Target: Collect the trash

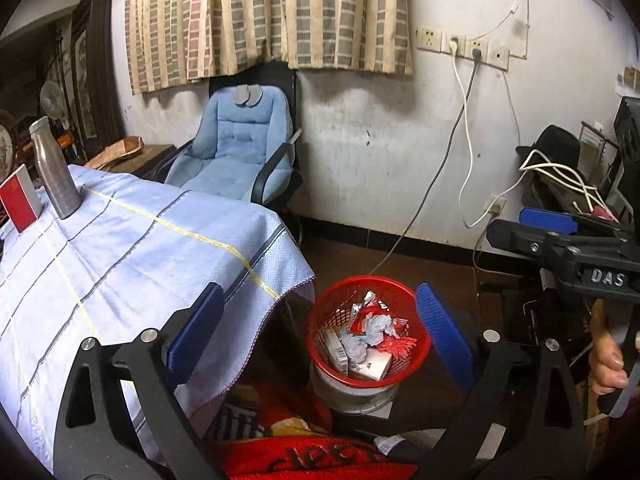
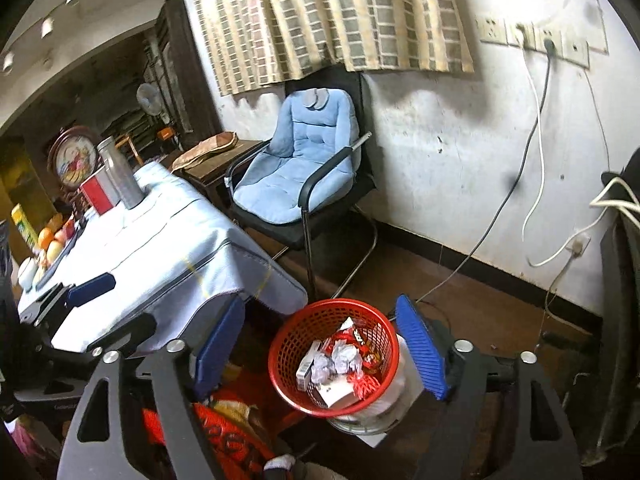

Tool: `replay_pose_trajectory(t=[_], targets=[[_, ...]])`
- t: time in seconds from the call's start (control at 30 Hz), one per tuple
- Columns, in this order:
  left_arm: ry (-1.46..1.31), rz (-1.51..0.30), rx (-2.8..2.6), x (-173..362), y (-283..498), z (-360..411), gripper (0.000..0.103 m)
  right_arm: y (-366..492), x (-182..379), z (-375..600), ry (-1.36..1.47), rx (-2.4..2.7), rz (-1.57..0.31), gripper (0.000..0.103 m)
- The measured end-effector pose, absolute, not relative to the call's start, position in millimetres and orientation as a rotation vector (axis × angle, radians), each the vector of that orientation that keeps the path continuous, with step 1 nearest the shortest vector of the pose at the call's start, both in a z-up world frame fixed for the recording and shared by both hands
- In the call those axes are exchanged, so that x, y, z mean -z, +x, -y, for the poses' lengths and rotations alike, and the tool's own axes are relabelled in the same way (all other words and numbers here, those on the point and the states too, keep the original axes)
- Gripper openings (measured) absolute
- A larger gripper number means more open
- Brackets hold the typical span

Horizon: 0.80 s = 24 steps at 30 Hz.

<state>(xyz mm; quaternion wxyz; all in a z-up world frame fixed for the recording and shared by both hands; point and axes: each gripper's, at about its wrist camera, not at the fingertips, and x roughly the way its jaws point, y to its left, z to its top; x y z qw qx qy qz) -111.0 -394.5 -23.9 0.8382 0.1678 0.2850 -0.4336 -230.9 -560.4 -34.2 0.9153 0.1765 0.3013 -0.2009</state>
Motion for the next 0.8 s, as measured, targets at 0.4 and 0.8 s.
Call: replay_pose_trajectory(t=[0.4,0.8], targets=[[0.394,-0.636,0.916,39,-141,384,0.096,-261,14,553,0.350,0.402,-0.643,0.094],[0.457,-0.757,0.850,80,-138,418,0.096,-229,36,580,0.260,0.292,-0.684,0.094]])
